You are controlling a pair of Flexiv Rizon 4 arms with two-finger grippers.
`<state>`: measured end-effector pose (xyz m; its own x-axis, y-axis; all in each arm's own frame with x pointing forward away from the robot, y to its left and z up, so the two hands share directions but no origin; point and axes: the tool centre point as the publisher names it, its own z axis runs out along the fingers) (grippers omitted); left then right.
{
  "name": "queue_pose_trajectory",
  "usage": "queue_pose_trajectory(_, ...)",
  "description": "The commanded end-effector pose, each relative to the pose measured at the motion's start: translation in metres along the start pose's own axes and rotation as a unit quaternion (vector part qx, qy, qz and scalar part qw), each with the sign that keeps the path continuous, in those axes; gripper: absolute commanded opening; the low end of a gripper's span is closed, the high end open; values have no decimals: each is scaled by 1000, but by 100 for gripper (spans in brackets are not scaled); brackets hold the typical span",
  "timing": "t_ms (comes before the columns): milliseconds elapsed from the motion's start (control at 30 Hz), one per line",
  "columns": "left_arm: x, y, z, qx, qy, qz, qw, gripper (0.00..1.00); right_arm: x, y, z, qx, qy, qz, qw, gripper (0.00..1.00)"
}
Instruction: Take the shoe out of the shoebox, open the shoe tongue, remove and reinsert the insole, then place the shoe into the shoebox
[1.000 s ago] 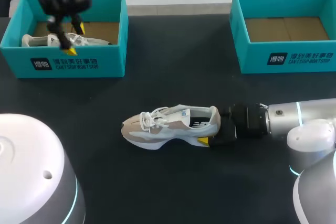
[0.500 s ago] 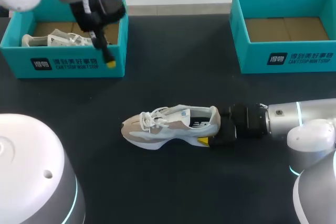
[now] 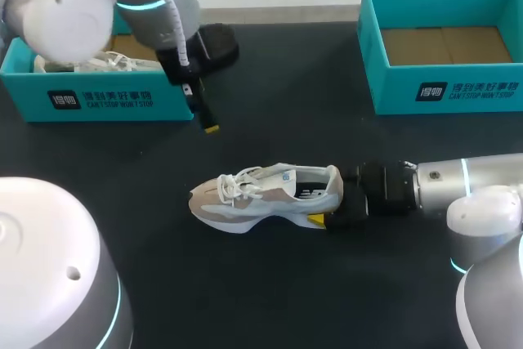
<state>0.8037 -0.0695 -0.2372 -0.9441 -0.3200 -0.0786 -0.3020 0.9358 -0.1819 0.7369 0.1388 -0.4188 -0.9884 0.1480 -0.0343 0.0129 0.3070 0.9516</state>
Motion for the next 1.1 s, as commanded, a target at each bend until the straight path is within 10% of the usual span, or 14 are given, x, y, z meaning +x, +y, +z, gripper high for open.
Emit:
queue_pose_trajectory(33,-1,-2,1,-3,1,1,1000,100,0,-2,4,1,-1,0,1000,0)
queue_pose_trajectory(667,-1,-2,1,-3,1,1,1000,100,0,-2,4,1,-1,0,1000,0)
queue_pose_trajectory(1100,13,-6,-26,-5,-29,-278,960,100,0,-2,4,1,-1,0,1000,0)
